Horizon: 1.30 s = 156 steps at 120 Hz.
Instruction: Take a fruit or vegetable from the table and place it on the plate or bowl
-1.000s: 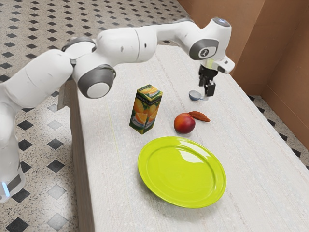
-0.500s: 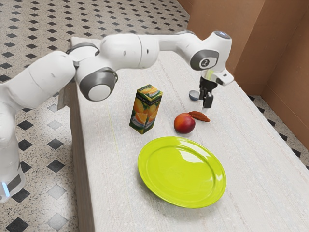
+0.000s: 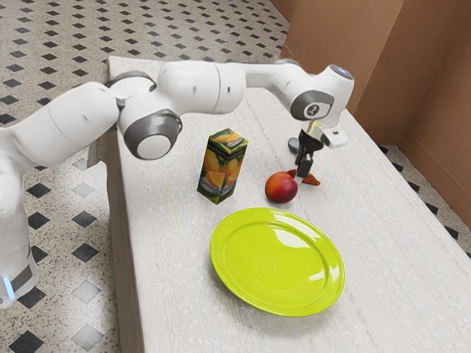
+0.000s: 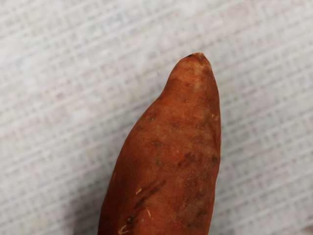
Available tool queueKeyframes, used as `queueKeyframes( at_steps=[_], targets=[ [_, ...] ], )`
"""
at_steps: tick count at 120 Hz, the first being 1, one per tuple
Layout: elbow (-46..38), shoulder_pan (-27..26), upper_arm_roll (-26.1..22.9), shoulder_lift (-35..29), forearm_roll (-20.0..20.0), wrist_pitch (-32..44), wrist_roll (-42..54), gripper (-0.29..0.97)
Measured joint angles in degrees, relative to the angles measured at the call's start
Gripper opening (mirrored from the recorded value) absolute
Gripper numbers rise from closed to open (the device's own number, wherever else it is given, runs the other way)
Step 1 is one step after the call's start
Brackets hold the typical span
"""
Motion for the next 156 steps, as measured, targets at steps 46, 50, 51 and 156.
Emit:
queueKeyframes(
  at_steps=[46, 50, 51, 156],
  targets=[
    [0.0, 0.2, -0.9, 0.8, -0.4, 2.6, 3.4, 0.65],
    [0.0, 0.2, -0.9, 0.9, -0.4, 2.7, 3.6, 0.62],
    [0.0, 0.2, -0.9, 1.0, -0.4, 2.7, 3.6, 0.61],
    [2.3, -0.2, -0.5, 0.1, 0.2, 1.9, 5.6, 0.13]
  ],
)
